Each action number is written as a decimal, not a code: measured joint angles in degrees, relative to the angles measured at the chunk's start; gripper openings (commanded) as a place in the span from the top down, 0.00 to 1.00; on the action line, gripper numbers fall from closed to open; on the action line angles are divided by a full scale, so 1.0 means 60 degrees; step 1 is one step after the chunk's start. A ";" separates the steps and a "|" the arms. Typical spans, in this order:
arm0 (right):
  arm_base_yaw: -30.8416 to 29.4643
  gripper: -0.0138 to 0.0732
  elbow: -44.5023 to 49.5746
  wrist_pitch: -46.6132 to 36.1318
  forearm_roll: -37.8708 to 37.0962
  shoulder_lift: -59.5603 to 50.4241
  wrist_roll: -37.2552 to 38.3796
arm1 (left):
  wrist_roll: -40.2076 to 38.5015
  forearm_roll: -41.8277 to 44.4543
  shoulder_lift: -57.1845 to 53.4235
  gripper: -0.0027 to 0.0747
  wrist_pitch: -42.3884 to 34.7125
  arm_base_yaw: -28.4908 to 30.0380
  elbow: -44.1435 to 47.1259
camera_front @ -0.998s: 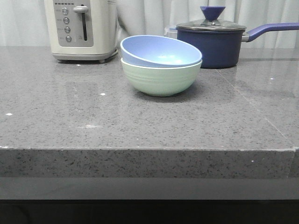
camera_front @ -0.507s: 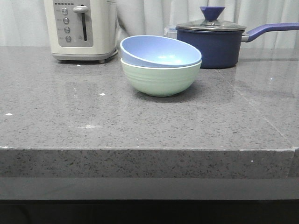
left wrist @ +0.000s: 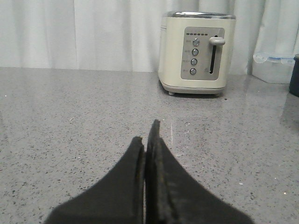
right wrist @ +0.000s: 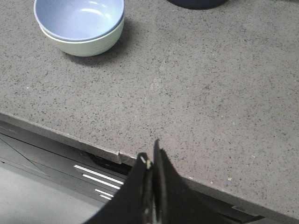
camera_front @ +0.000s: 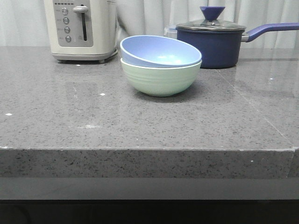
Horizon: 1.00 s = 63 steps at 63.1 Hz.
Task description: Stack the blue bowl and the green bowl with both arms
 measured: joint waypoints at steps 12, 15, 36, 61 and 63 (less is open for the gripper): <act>0.0000 0.91 0.0000 0.0000 0.0000 0.0000 0.0000 | 0.0000 0.0000 0.0000 0.99 0.0000 0.0000 0.0000; 0.0000 0.91 0.0000 0.0000 0.0000 0.0000 0.0000 | 0.0004 0.0000 0.0000 0.99 0.0000 0.0000 0.0000; 0.0000 0.91 0.0000 0.0000 0.0000 0.0000 0.0000 | 0.0004 0.0000 0.0000 0.99 0.0000 0.0000 0.0000; -0.0048 0.91 0.0100 -0.0135 -0.0082 -0.0131 0.0000 | 0.0020 0.0000 0.0000 0.99 0.0000 0.0000 0.0000; -0.0125 0.91 0.0233 -0.0349 -0.0082 -0.0242 0.0000 | 0.0020 0.0000 0.0000 0.99 0.0000 0.0000 0.0000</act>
